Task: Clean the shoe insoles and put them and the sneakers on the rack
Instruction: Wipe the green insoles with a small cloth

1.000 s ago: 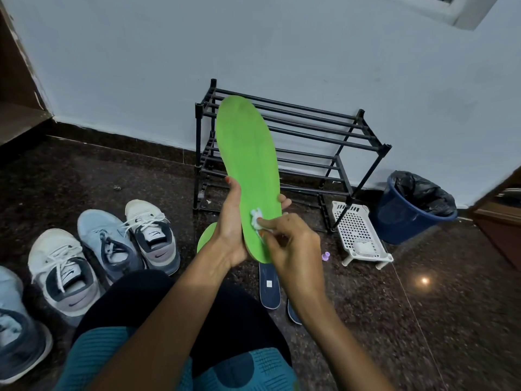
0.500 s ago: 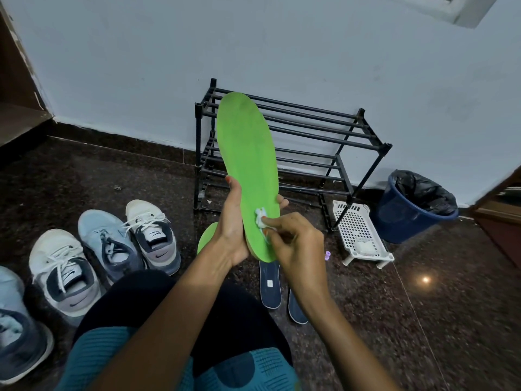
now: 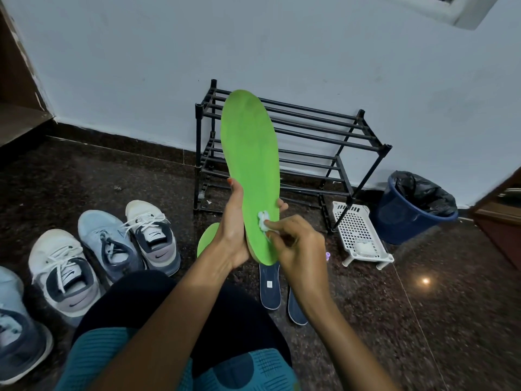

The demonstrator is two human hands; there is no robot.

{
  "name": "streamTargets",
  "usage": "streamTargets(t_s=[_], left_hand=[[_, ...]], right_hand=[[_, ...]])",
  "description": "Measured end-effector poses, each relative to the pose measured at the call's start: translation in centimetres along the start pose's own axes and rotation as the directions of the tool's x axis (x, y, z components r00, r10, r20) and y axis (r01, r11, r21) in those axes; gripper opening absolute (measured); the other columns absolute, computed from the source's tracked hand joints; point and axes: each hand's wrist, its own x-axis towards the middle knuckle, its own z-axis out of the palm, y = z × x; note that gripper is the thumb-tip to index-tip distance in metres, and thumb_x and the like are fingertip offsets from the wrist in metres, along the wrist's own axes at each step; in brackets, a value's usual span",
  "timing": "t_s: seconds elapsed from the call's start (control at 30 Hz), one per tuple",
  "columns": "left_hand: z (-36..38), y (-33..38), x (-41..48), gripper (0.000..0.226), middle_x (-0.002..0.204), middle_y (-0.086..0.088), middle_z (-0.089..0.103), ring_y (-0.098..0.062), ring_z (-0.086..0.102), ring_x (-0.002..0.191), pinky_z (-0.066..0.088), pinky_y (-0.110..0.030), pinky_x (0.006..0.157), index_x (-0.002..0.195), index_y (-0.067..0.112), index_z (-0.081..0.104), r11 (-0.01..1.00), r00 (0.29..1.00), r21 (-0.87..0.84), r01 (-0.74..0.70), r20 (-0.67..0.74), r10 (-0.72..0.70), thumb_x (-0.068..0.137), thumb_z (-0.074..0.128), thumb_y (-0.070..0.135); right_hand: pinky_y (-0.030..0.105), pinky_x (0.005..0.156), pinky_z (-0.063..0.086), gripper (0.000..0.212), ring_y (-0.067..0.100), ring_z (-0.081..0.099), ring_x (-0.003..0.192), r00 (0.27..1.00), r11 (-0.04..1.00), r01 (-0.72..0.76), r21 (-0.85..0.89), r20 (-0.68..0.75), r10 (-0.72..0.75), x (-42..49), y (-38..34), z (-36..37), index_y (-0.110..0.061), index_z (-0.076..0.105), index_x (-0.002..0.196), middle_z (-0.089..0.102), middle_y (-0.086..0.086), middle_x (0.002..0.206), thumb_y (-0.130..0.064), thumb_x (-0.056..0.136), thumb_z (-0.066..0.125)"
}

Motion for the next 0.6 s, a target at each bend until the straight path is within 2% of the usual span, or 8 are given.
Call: streamTargets(t_s=[0.17, 0.33, 0.43, 0.53, 0.6], left_hand=[[-0.1, 0.0, 0.3, 0.08, 0.082, -0.01, 0.068, -0.022, 0.066, 0.091, 0.05, -0.038, 0.084, 0.106, 0.009, 0.061, 1.0, 1.0, -0.015, -0.025, -0.009, 0.025, 0.089, 0.012, 0.069], [0.1, 0.0, 0.0, 0.083, 0.084, -0.009, 0.068, -0.024, 0.065, 0.088, 0.056, -0.038, 0.077, 0.113, 0.007, 0.059, 1.0, 1.0, -0.025, -0.003, 0.021, 0.004, 0.088, 0.012, 0.07], [0.0, 0.0, 0.0, 0.082, 0.083, -0.009, 0.067, -0.024, 0.064, 0.087, 0.053, -0.038, 0.079, 0.112, 0.008, 0.06, 0.999, 1.0, -0.048, -0.014, 0.027, 0.015, 0.088, 0.012, 0.07], [-0.1, 0.0, 0.1, 0.08, 0.082, -0.01, 0.066, -0.023, 0.064, 0.091, 0.055, -0.041, 0.078, 0.111, 0.009, 0.06, 0.996, 0.999, -0.085, -0.042, 0.026, 0.045, 0.089, 0.012, 0.069], [0.0, 0.0, 0.0, 0.08, 0.081, -0.01, 0.066, -0.024, 0.063, 0.092, 0.05, -0.052, 0.087, 0.113, 0.009, 0.059, 0.991, 0.998, -0.127, -0.052, 0.038, 0.057, 0.088, 0.013, 0.07]], right_hand=[[0.023, 0.063, 0.047, 0.017, 0.008, 0.058, 0.073, 0.999, 0.997, -0.007, 0.078, 0.044, 0.004, -0.6, -0.2, -0.3, -0.01, 0.073, 0.088, 0.06, -0.009, 0.076, 0.001, 0.076, 0.068], [0.03, 0.063, 0.049, 0.017, 0.007, 0.059, 0.072, 1.0, 1.0, 0.008, 0.011, -0.027, -0.007, 0.5, 0.0, -0.4, -0.011, 0.072, 0.089, 0.062, -0.004, 0.08, -0.001, 0.076, 0.069], [0.033, 0.062, 0.051, 0.016, 0.01, 0.059, 0.072, 1.0, 1.0, 0.012, 0.005, -0.009, -0.012, 0.1, -0.1, -0.2, -0.011, 0.072, 0.09, 0.062, -0.002, 0.08, -0.002, 0.078, 0.068], [0.018, 0.062, 0.048, 0.014, 0.008, 0.058, 0.072, 0.999, 0.994, -0.029, 0.104, 0.028, 0.027, -0.8, -0.5, -0.1, -0.009, 0.072, 0.087, 0.061, -0.003, 0.079, -0.001, 0.077, 0.069], [0.01, 0.061, 0.046, 0.013, 0.008, 0.058, 0.075, 0.997, 0.985, -0.056, 0.164, 0.059, 0.047, -1.5, -0.9, -0.1, -0.008, 0.072, 0.086, 0.061, -0.003, 0.08, 0.0, 0.076, 0.069]])
